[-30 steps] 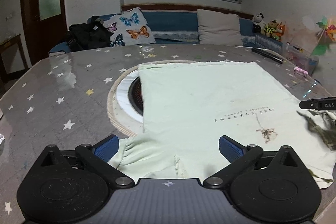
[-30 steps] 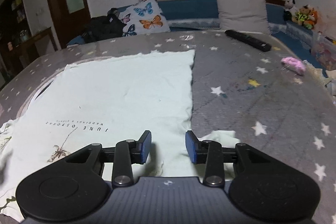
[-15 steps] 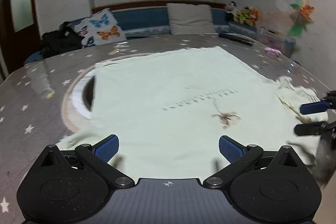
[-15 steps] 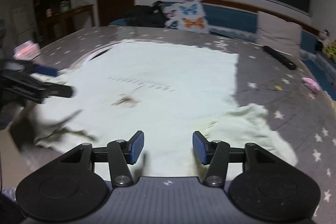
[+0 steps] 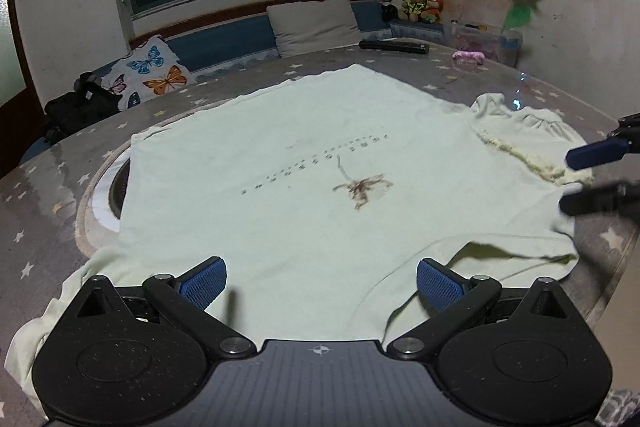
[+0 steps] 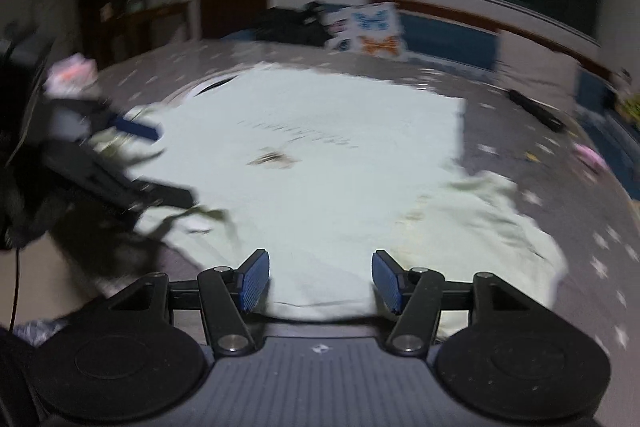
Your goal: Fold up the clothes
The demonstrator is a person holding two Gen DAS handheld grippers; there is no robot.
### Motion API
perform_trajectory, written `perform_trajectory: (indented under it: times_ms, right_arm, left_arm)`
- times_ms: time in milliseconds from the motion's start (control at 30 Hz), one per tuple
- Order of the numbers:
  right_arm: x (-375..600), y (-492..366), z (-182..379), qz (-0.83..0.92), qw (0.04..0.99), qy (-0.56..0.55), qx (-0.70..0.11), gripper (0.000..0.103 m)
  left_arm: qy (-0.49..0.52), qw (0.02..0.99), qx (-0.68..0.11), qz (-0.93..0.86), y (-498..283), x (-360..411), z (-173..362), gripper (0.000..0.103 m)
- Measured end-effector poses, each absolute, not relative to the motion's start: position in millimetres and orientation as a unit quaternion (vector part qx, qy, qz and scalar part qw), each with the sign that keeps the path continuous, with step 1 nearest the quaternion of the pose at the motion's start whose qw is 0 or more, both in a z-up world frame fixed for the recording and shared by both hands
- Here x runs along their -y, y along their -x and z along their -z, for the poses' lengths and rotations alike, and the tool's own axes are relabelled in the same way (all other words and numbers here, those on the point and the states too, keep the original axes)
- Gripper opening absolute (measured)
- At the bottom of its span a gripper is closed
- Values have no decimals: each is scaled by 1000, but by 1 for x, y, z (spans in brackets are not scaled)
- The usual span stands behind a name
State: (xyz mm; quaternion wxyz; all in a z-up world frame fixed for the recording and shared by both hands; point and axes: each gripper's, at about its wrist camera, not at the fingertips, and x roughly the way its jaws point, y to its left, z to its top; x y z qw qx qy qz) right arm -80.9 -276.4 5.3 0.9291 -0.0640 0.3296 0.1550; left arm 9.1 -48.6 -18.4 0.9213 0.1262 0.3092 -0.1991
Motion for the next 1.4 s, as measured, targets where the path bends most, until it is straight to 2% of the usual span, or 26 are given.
perform_trajectory:
  times_ms: [367,500,600,733,800,1033,1233,1400]
  right_arm:
    - [378,65,5,33,945,-69,-318,57]
    - [395,53,15,50,939,-112,-322,50]
    - [397,50,19,53,939,-115,-320,40]
    - [397,48,21,51,939,-120,-319,11]
    - [397,47,21,49,939,-125,-316,5]
    - [380,56,-13,8,954,-116,-275,3]
    - [332,59,-48,-84,965,-66,-241,3]
    - [287,57,-52,-165,956,-34,-242,3]
  left_arm:
    - [-121,917,-305,228,-19,79,8,103]
    - [-117,914,-309,234,-24,88,7,103]
    - [-114,913,-312,237,-26,93,7,103]
    - [-114,910,-317,243,-28,101,8,103]
    - [-115,908,-318,247,-29,105,10,103]
    - [-110,907,-321,248,-30,103,12,103]
    - [-91,915,-318,231,-30,86,9,103]
    - [-81,919,-319,215,-29,70,10,103]
